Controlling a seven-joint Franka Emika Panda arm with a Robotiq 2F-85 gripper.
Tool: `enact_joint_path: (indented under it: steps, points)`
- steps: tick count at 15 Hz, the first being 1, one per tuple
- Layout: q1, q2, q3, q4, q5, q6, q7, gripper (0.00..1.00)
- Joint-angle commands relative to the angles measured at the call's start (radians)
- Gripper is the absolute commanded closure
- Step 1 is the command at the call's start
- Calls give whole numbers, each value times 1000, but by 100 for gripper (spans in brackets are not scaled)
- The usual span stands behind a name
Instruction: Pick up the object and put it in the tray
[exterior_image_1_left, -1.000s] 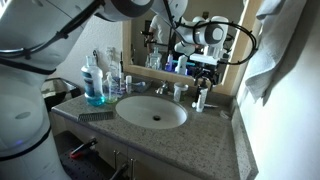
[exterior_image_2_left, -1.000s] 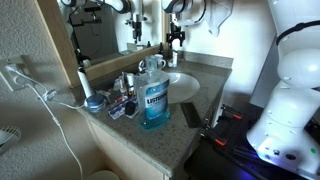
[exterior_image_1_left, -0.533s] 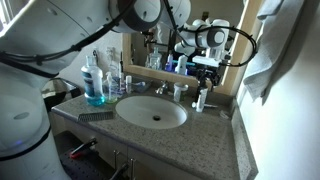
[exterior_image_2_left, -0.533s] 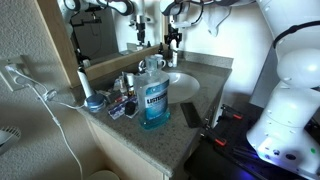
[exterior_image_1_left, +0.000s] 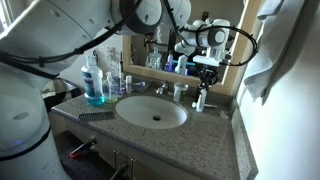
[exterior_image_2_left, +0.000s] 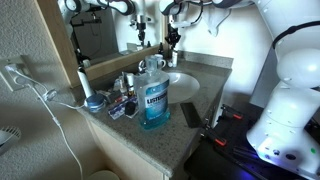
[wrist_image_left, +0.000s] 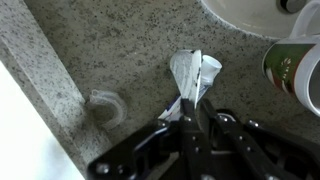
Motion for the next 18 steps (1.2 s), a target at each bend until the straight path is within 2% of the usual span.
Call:
enact_joint_path:
  steps: [1,7,15,18]
  points:
    - [-1,-27,-9,-10,6,-45,29,100]
    - [16,-59,-11,-27,3,-121,76,99]
    - [130,-227,-12,-17,-44,-358,217,99]
    - [187,-277,-2,12,-76,-412,249,99]
